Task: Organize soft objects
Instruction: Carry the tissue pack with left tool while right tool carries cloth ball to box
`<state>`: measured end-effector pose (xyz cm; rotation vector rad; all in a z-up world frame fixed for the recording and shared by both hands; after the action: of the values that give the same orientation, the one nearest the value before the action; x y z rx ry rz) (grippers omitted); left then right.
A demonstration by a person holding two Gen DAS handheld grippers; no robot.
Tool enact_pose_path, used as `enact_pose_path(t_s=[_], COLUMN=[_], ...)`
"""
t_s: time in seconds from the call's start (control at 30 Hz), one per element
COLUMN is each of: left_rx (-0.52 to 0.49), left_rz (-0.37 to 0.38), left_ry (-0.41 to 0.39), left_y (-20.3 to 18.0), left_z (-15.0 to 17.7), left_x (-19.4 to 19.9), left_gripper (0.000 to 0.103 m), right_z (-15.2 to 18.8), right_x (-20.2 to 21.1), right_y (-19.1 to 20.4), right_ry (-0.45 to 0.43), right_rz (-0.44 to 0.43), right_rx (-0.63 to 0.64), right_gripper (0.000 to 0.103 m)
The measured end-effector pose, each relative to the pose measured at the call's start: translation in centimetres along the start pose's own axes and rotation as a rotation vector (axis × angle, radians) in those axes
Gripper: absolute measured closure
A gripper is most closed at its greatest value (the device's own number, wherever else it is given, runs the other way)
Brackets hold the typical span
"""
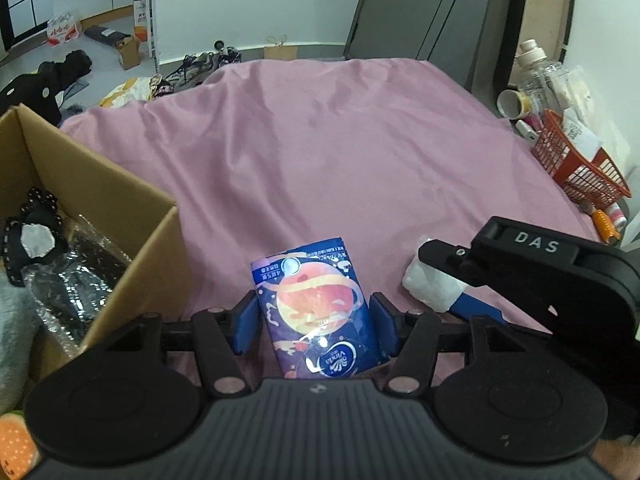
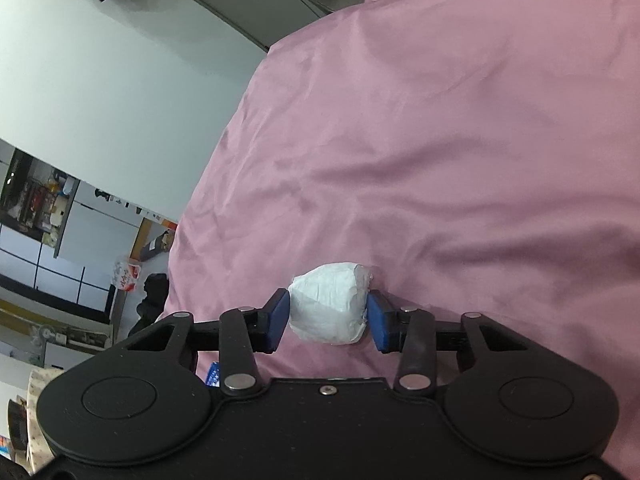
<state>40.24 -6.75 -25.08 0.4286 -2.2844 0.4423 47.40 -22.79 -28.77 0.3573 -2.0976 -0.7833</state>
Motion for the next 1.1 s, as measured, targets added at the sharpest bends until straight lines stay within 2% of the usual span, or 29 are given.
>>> enact_pose_path(t_s=[0.23, 0.57, 0.9, 1.1], left_rx=[0.001, 0.025, 0.046, 0.070], left_rz=[0.038, 0.099, 0.054, 0.014], left_ry=[-0.036, -0.110, -0.208, -0.245], left_y=[-0.1, 1.7, 7.5, 11.7], left_z=[-0.1, -2.6, -5.0, -6.0], left_x=[3.2, 10.6, 16.8, 19.3], left_gripper=[0.045, 0.045, 0.045, 0.045], right_z=[-0.4, -0.1, 2.0, 4.4], right_x=[2.9, 7.0, 9.7, 10.2], right_y=[1.8, 5.1, 10.1, 13.2], right_ry=[-0.015, -0.077, -0.085, -0.051], right_rz=[-0.048, -0.105, -0.178, -0.225], right_rx=[0.037, 0.108, 0.203, 0.268], right_gripper=[0.062, 0.062, 0.062, 0.062])
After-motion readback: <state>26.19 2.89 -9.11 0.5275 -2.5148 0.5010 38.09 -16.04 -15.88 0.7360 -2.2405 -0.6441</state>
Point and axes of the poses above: each gripper's, at about its wrist camera, not at the fingertips, and x roughly against the way its jaws point, y to its left, z to its underside, the point moved 6 cm from there along -x, roughly the way its jaws point, and after that the axes turned 9 degrees about -y, right-handed, at the moved point
